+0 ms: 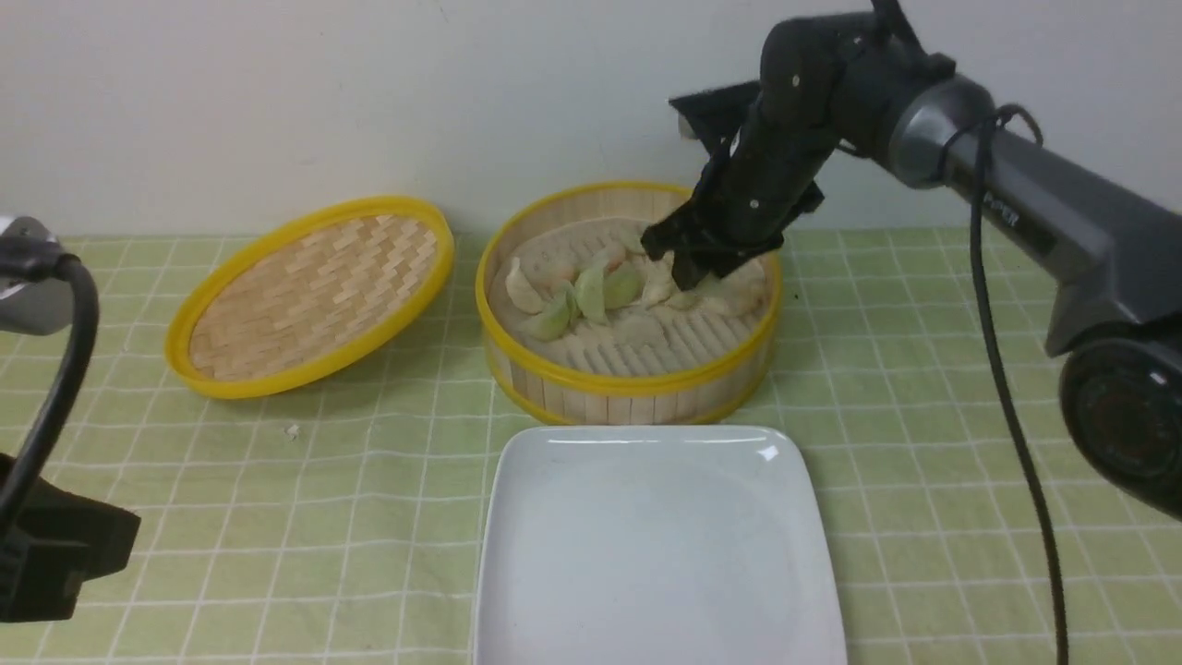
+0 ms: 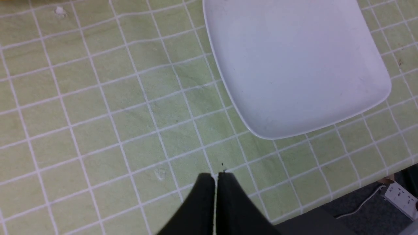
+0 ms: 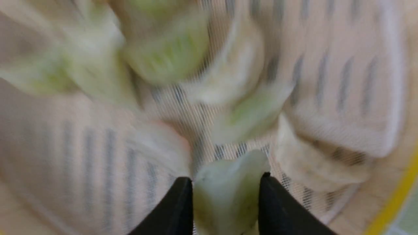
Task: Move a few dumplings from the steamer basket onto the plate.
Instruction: Use the right arm to grab a dumpling from inside the steamer, then use the right arm to put the dumpling into the plate
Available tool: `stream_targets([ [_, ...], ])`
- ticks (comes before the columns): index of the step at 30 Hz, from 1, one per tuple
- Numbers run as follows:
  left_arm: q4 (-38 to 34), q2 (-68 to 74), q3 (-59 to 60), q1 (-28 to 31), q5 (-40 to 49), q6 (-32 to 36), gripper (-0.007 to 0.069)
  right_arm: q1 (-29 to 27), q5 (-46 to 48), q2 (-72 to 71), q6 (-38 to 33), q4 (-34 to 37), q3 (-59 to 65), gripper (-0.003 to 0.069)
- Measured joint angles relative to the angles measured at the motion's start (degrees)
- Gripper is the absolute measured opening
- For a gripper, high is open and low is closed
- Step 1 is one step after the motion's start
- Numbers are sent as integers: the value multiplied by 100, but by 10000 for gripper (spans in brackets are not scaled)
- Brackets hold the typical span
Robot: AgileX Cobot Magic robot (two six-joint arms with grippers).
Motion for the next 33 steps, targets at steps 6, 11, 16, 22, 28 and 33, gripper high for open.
stream_targets([
  [6,12,-14,0,0,0,0,-6,54,1,-1388,-113,726,930,237],
  [11,16,-14,0,0,0,0,-6,431,6,-2068,-536,958,2398,237],
  [16,23,-18,0,0,-84,0,-6,850,-307,-1940,-544,884,3749,237],
  [22,23,-18,0,0,-357,74,-6,858,-439,-1516,-169,827,3980,237],
  [28,24,-18,0,0,-446,102,-6,858,-408,-1385,-157,827,3936,351],
  [33,30,-18,0,0,-455,106,-6,847,-339,-1385,-157,494,3455,472],
])
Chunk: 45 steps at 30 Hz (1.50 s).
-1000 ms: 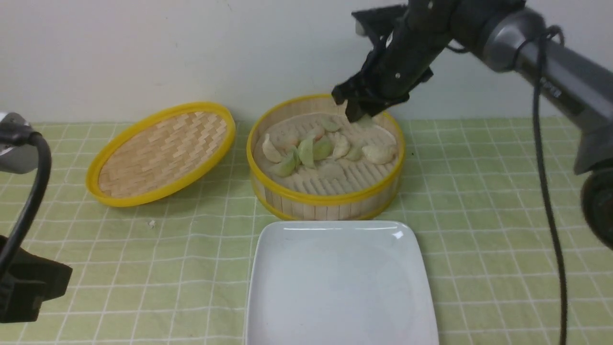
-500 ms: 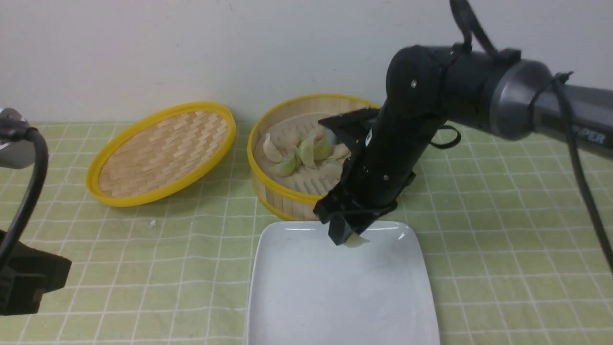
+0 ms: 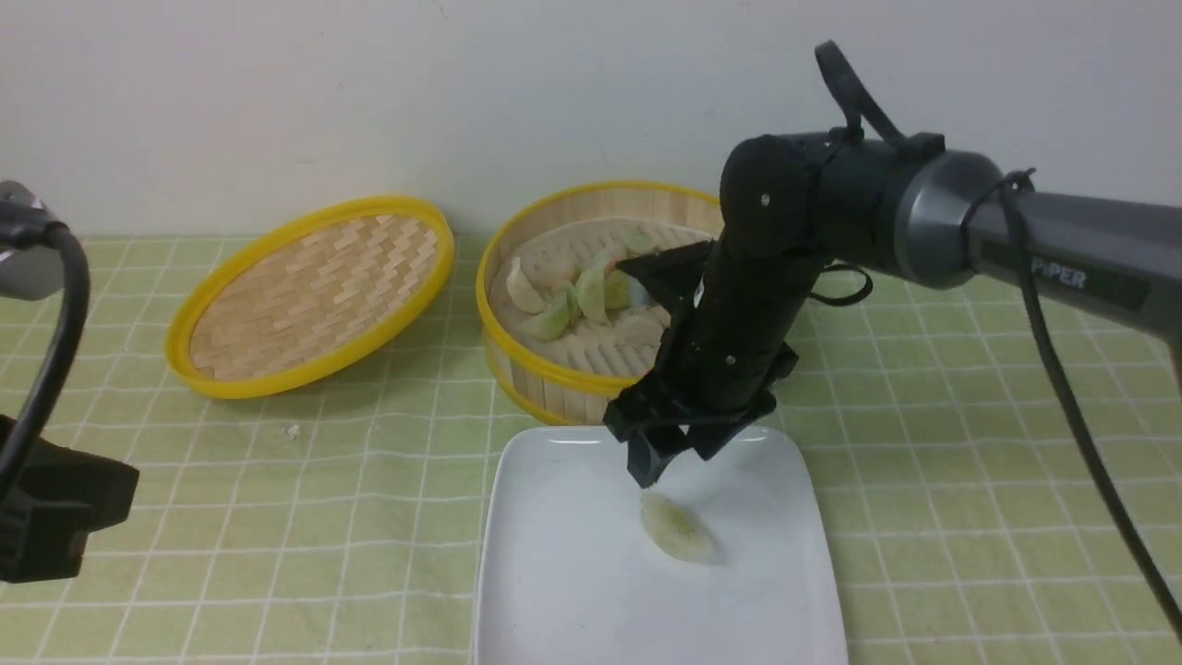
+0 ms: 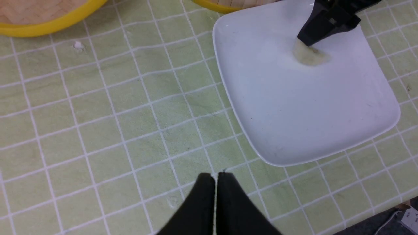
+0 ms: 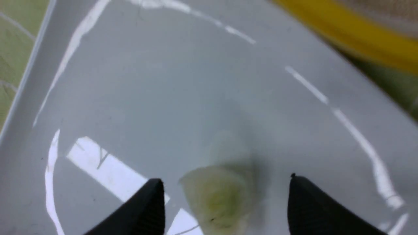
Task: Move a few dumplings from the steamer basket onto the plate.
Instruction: Use the right arm to put the dumpling into the plate, then use the right arm to grab a dumpling from inside the steamer
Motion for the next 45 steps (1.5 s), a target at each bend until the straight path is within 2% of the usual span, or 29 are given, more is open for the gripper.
stream_targets([
  [5,8,0,0,0,0,0,-6,-184,-429,5,532,-631,-949,506],
  [11,12,0,0,0,25,7,-6,-542,-1041,345,861,-631,-1617,507],
  [14,12,0,0,0,31,10,-6,-571,-1251,683,698,-482,-1725,507],
  [20,14,0,0,0,31,10,-6,-565,-1509,1374,-159,-12,-1759,507],
  [25,14,0,0,0,31,10,-6,-565,-1727,1598,-326,23,-1759,502],
  [28,14,0,0,0,31,14,-6,-565,-1976,1676,-406,28,-1768,436],
  [31,14,0,0,0,31,14,-6,-565,-2029,1708,-434,-1,-1805,283],
  [32,14,0,0,0,31,14,-6,-565,-2029,1708,-434,-1,-1806,283],
  [38,14,0,0,0,36,14,-6,-565,-1062,1679,-366,-171,-2215,179],
  [42,14,0,0,0,36,14,-6,-565,11,1398,-279,-356,-2549,175],
  [45,14,0,0,0,36,14,-6,-570,245,1163,-288,-405,-2723,175],
])
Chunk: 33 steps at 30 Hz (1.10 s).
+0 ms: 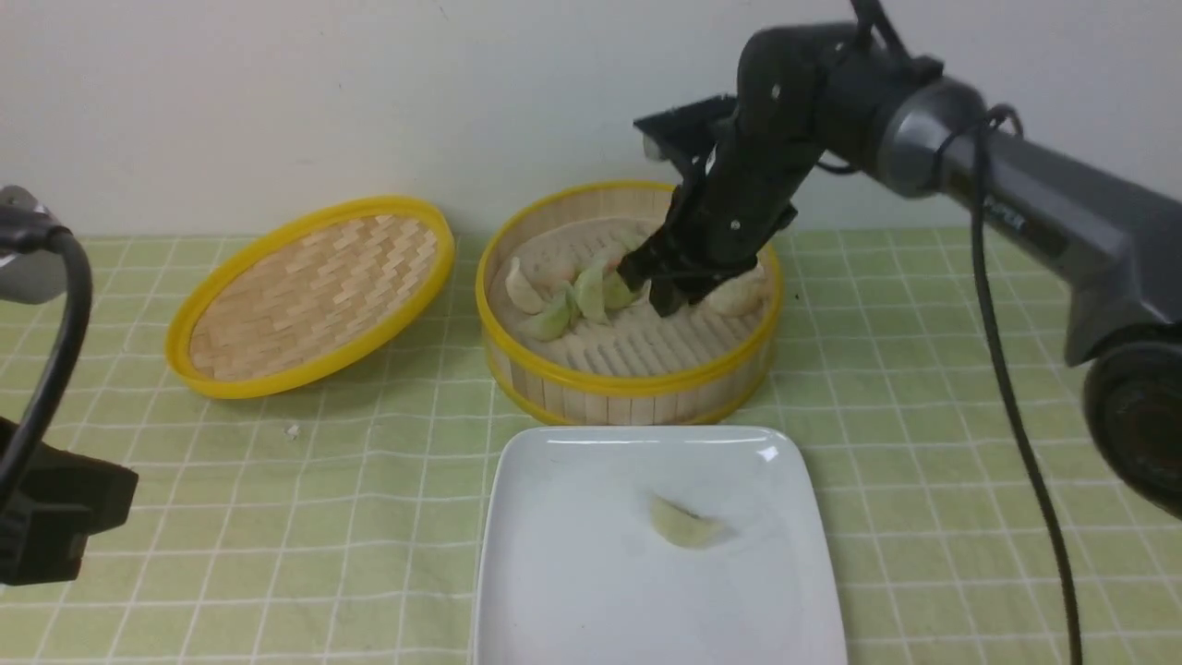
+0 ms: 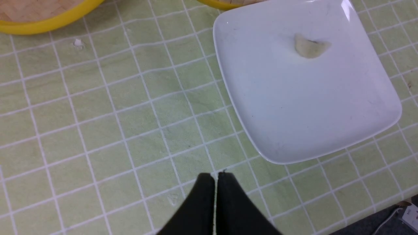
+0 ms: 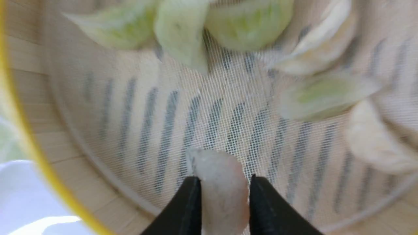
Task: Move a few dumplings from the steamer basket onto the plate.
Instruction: Use the right arm to grab a dumpling from inside the steamer, then use the right arm to put the dumpling into the plate
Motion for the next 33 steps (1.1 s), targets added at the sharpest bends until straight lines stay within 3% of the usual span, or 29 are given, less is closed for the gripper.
stream_targets([
  [8,0,0,0,0,-64,0,-6,0,69,-1488,23,88,736,175],
  [13,-46,0,0,0,-3,0,-6,0,88,-2470,17,140,2576,175],
  [20,-65,0,0,0,2,0,-6,0,-430,-2445,17,504,4344,175],
  [25,-99,0,0,0,-28,0,-6,0,-945,-2085,17,589,4561,175],
  [28,-104,0,0,0,-35,0,-6,0,-1078,-1957,17,717,4561,226],
  [32,-104,0,0,0,-40,0,-6,0,-1079,-1929,51,676,4539,407],
  [33,-104,0,0,0,-40,0,-6,0,-1057,-1929,52,676,4531,416],
])
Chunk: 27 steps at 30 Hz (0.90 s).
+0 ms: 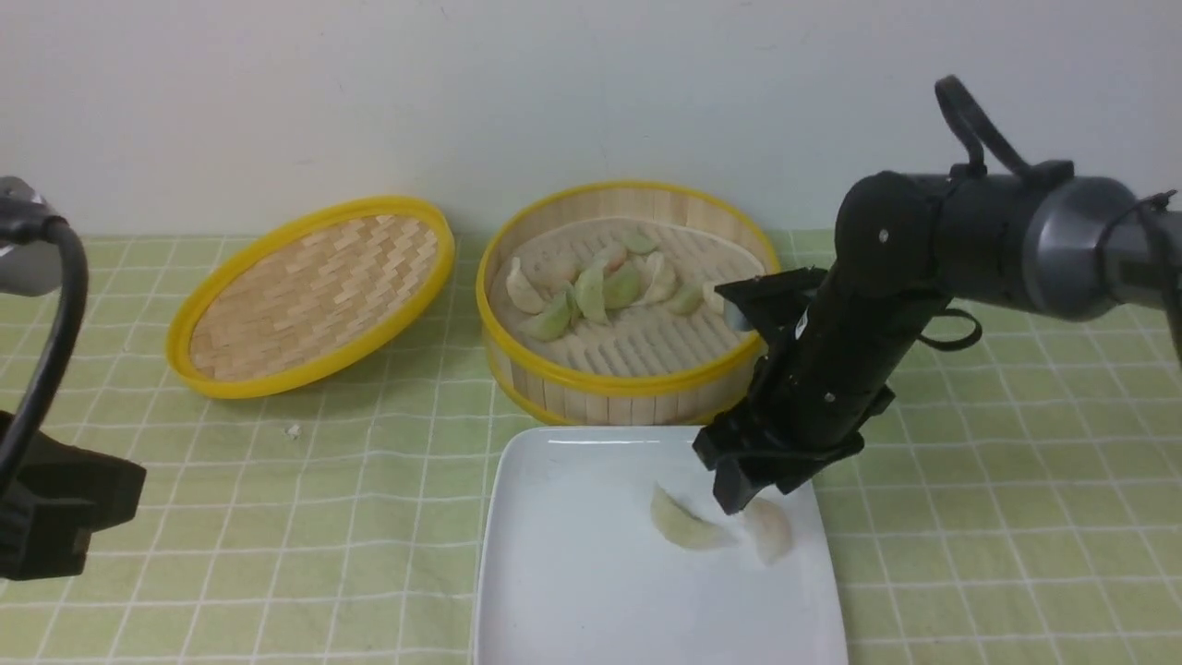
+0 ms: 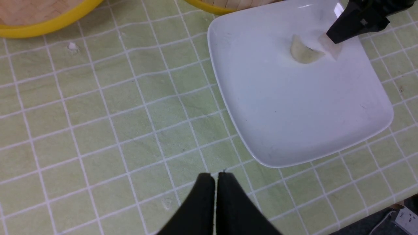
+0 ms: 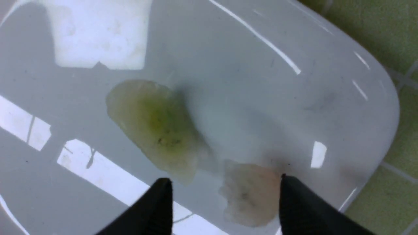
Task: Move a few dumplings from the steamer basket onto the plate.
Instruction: Use the right arm to put the dumpling into the plate
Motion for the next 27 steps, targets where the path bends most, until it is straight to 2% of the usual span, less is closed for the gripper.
stream_targets([
  [1,-12,0,0,0,0,0,-6,0,228,-5,40,-86,-82,475],
  [3,-25,0,0,0,-13,0,-6,0,637,-35,55,-132,-246,531],
  [6,-25,0,0,0,-138,0,-6,0,929,-355,34,-135,-528,531],
  [8,-25,0,0,0,-244,0,-6,0,950,-623,40,-135,-564,498],
  [11,-25,0,0,0,-406,0,-6,0,1018,-1296,104,-168,-570,393],
  [14,-39,0,0,0,-643,0,-6,0,1089,-2464,174,-229,-570,199],
  [15,-39,0,0,0,-643,0,-6,0,1096,-2531,174,-228,-570,199],
  [17,-39,0,0,0,-739,0,-6,0,1140,-3270,296,-308,-570,84],
  [19,-44,0,0,0,-817,0,-6,0,1205,-4024,468,-415,-570,17],
  [23,-44,0,0,0,-958,3,-6,0,1192,-4945,635,-580,-454,-8],
  [27,-50,0,0,0,-1220,3,-6,0,550,-6386,682,-767,387,-15],
])
